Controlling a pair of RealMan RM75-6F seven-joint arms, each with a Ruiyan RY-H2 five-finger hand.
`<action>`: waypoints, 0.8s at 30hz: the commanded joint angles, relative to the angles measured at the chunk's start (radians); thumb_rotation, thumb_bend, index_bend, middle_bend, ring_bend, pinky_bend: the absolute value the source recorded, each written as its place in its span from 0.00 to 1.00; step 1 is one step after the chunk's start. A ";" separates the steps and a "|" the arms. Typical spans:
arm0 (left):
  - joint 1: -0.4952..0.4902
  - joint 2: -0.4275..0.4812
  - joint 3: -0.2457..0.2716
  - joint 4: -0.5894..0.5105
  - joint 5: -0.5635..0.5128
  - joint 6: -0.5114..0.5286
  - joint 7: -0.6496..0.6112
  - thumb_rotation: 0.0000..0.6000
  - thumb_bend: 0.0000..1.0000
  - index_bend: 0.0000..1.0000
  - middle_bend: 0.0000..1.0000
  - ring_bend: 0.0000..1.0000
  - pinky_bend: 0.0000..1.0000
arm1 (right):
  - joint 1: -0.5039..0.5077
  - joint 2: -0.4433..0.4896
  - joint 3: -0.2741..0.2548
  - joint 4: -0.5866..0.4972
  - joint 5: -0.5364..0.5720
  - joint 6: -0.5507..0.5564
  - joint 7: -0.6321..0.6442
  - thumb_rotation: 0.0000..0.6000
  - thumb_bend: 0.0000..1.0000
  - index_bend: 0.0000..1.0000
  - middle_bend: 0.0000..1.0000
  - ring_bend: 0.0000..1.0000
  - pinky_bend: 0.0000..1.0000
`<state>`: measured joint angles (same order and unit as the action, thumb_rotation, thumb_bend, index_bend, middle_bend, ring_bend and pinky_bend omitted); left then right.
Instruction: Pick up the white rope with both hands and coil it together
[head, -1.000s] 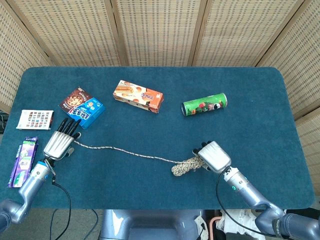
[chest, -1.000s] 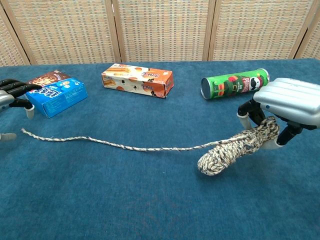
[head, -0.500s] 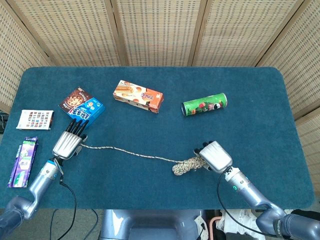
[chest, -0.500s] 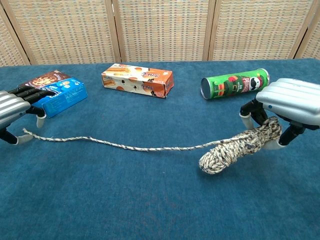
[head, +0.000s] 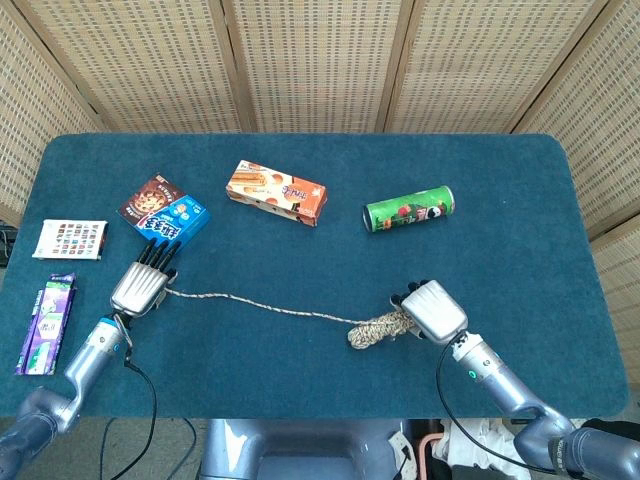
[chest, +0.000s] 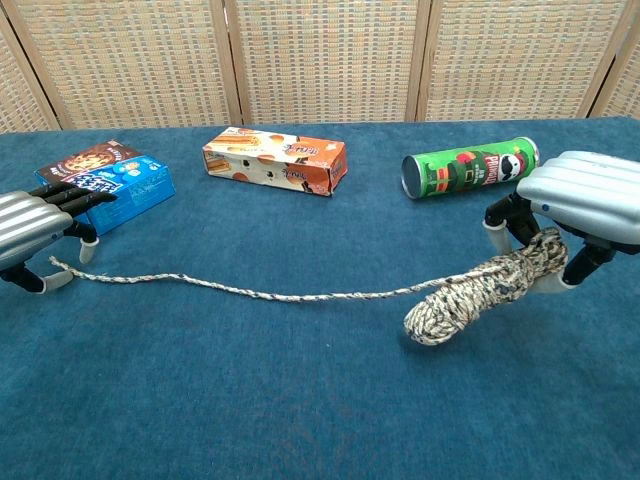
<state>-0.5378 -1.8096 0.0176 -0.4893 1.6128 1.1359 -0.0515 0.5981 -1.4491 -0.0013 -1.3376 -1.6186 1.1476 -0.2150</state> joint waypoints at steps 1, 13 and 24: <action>0.000 -0.006 0.004 0.014 -0.003 -0.007 -0.003 1.00 0.36 0.50 0.00 0.00 0.00 | -0.002 0.000 0.000 0.000 -0.001 0.001 0.002 1.00 0.51 0.68 0.72 0.53 0.64; 0.001 -0.019 0.014 0.046 -0.009 -0.006 -0.020 1.00 0.40 0.59 0.00 0.00 0.00 | -0.006 -0.004 0.000 0.009 -0.008 0.001 0.008 1.00 0.53 0.68 0.72 0.53 0.64; -0.001 -0.018 0.017 0.055 -0.011 0.014 -0.030 1.00 0.46 0.67 0.00 0.00 0.00 | -0.008 -0.006 0.002 0.007 -0.011 0.001 0.010 1.00 0.53 0.68 0.72 0.53 0.64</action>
<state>-0.5385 -1.8285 0.0350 -0.4348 1.6021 1.1482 -0.0807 0.5898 -1.4548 0.0011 -1.3301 -1.6299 1.1489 -0.2047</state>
